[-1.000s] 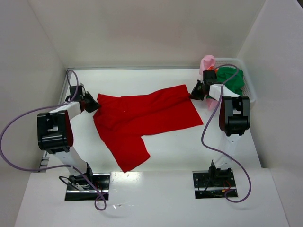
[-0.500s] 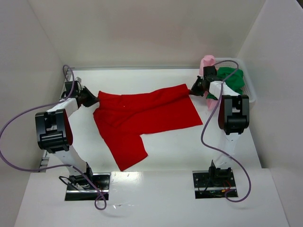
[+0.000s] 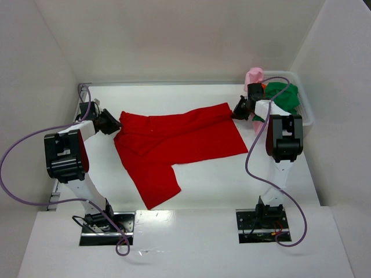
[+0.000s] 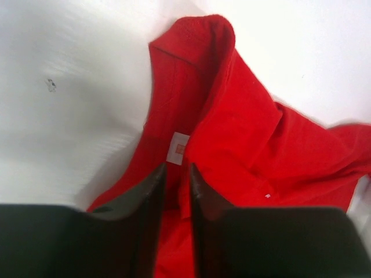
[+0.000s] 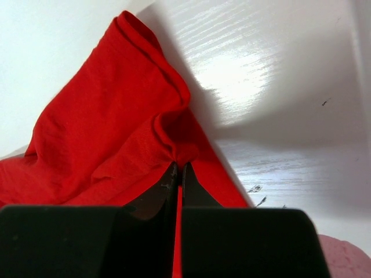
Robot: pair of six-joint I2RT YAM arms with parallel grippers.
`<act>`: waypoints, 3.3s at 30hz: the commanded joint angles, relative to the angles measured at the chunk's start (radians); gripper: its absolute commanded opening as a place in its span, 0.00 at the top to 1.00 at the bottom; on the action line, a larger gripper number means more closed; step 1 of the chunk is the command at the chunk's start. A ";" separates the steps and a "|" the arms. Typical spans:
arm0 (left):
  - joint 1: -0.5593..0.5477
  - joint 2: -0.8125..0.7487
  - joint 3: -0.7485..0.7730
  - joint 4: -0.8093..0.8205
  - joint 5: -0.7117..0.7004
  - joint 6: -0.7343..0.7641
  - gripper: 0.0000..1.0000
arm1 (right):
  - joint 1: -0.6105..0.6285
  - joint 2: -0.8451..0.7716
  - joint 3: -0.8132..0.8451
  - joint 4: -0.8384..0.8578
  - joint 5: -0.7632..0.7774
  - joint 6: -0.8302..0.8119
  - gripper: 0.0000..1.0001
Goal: Fold and stack the t-shirts
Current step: Fold the flattened tshirt in 1/3 of the way
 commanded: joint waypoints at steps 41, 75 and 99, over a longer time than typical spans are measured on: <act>0.068 0.042 0.208 0.001 0.081 0.044 1.00 | -0.013 0.062 0.227 -0.007 0.050 0.000 1.00; 0.125 0.144 0.288 0.002 0.208 0.083 1.00 | -0.022 0.251 0.664 0.005 -0.030 0.038 1.00; 0.134 0.133 0.302 -0.012 0.228 0.063 1.00 | -0.022 0.249 0.420 0.097 -0.030 0.029 1.00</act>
